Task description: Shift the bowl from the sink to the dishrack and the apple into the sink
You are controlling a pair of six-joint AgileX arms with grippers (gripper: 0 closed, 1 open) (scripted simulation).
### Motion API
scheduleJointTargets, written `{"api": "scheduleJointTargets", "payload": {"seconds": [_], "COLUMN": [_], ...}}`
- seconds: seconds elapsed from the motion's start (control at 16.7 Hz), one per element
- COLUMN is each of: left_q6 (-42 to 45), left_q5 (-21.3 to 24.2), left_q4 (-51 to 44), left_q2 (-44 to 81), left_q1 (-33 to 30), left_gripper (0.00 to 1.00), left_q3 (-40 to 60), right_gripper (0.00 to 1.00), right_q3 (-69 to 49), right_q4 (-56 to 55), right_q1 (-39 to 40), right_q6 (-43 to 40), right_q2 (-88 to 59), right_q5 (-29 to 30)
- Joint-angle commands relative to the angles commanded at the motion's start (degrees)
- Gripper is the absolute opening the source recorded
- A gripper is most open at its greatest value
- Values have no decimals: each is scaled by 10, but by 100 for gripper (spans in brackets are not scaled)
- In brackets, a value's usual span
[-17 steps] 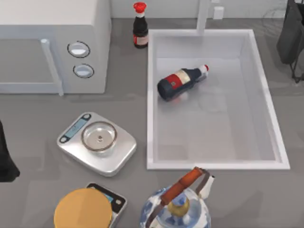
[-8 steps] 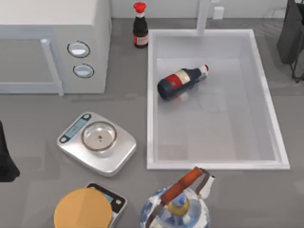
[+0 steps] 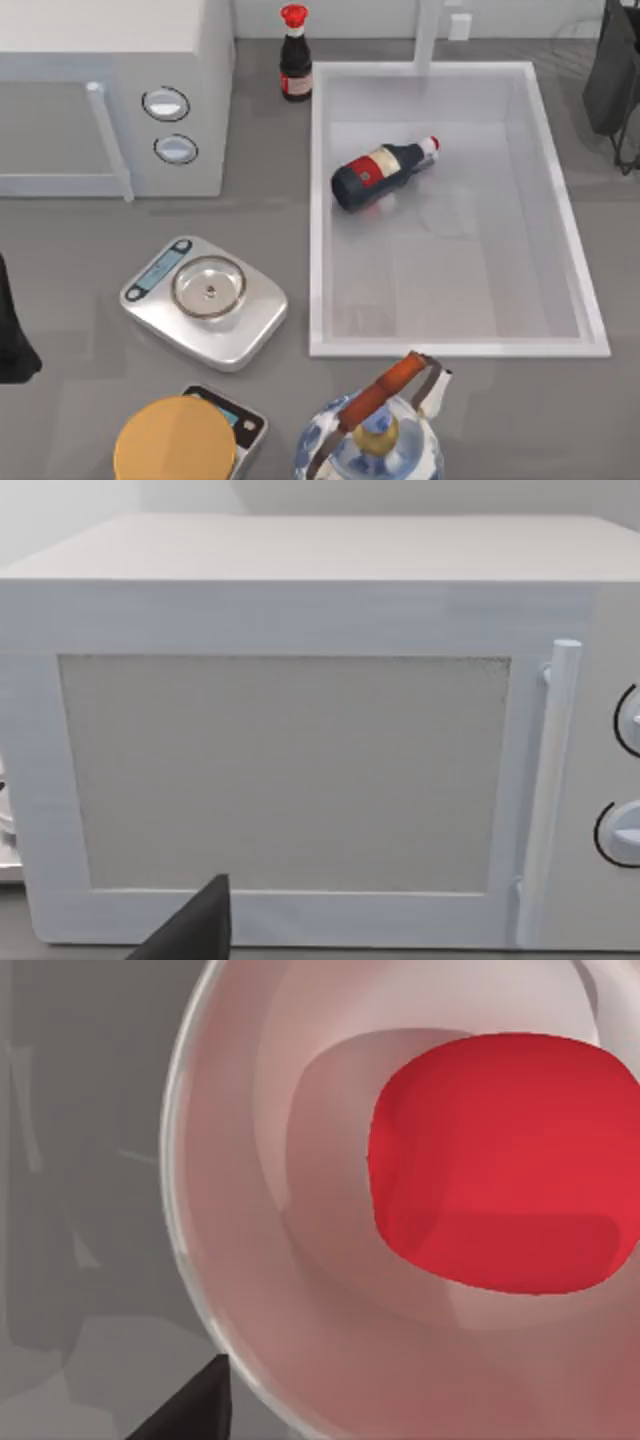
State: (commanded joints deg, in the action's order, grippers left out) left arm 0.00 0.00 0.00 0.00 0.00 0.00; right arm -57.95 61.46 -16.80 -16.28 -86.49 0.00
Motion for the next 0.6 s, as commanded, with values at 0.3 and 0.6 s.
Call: {"api": "scheduleJointTargets", "payload": {"seconds": [0.3, 0.6], "left_q6": [0, 0], "left_q5": [0, 0], "left_q4": [0, 0], "left_q2": [0, 0], "left_q1": [0, 0], "left_gripper": [100, 100], "left_q3": [0, 0], "right_gripper": [100, 100], "right_q3": [34, 94], "right_q4": [-41, -190], "right_q1": [2, 2], "right_q6": [1, 3], "right_q2": [-26, -75], "right_q5": [0, 0]}}
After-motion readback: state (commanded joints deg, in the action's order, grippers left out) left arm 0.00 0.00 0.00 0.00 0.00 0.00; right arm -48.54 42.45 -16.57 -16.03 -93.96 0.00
